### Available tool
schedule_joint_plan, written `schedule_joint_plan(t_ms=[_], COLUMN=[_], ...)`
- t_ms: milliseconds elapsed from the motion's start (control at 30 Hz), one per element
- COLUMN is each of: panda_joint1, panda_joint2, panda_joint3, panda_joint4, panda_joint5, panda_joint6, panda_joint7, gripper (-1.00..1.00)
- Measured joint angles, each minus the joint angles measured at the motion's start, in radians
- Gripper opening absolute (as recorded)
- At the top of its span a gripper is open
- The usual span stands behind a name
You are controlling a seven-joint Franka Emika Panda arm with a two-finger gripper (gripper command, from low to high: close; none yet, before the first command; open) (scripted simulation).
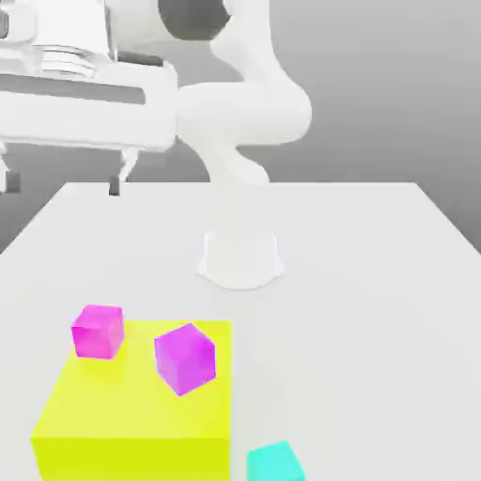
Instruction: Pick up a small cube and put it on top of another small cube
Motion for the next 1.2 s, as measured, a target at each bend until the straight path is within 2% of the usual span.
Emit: schedule_joint_plan(t_ms=[300,467,600,867,1200], panda_joint1=[-0.032,-0.062,-0.069,-0.139,-0.386], panda_joint2=[0.253,0.329,0.373,0.480,0.625], panda_joint3=[-0.201,-0.232,-0.219,-0.082,0.245], panda_joint4=[-0.176,-0.270,-0.268,-0.234,-0.203], panda_joint5=[-0.019,0.027,0.104,0.356,0.670], panda_joint6=[0.175,0.254,0.286,0.348,0.447], panda_joint7=[-0.398,-0.418,-0.468,-0.655,-0.884], gripper=[0.00,0.00,0.00,0.00,0.00])
